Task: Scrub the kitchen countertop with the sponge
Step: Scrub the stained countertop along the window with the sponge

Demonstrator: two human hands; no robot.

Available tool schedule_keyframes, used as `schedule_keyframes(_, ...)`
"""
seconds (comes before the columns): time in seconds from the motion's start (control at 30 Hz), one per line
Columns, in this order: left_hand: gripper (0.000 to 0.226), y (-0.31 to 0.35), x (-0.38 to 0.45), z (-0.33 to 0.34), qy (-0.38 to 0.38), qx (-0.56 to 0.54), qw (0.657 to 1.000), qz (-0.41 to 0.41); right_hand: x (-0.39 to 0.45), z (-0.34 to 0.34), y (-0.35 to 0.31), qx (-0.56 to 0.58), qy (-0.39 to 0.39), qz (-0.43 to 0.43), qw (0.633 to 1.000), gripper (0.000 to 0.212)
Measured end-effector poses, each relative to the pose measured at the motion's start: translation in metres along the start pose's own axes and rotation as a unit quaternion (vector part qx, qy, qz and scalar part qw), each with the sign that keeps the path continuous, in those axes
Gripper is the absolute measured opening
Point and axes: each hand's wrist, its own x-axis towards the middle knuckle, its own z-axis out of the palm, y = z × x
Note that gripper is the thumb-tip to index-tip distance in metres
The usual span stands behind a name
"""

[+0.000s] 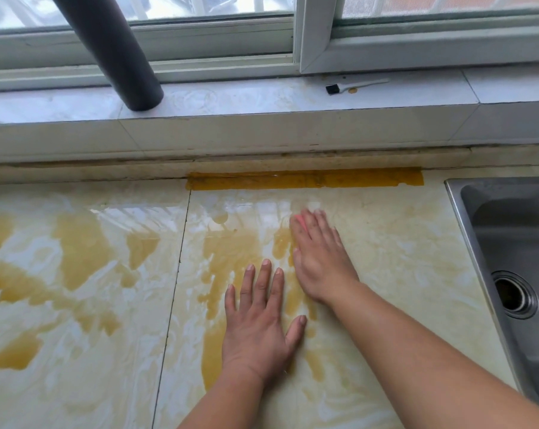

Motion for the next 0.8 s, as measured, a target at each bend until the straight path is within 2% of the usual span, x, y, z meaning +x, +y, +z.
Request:
schedule_keyframes(0.1, 0.087, 0.0, 0.0, 0.0, 0.007, -0.008, 1.0, 0.001, -0.027, 0.01, 0.001, -0.023, -0.013, -0.015, 1.0, 0.065)
schedule_keyframes(0.33, 0.093, 0.0, 0.0, 0.001, -0.001, 0.004, 1.0, -0.005, 0.022, -0.012, -0.013, -0.001, -0.061, -0.036, 0.997, 0.062)
schedule_keyframes(0.5, 0.095, -0.001, -0.001, -0.002, -0.011, 0.0, 1.0, -0.008, -0.048, 0.002, 0.006, -0.003, -0.053, -0.101, 0.994, 0.063)
schedule_keyframes(0.6, 0.093, 0.0, -0.001, -0.003, -0.004, -0.008, 1.0, -0.007, -0.074, 0.012, 0.01, -0.03, -0.057, -0.101, 0.993, 0.065)
schedule_keyframes(0.8, 0.094, 0.0, -0.001, -0.006, -0.008, -0.005, 1.0, -0.006, -0.023, -0.001, -0.011, -0.018, -0.064, -0.077, 0.995, 0.062)
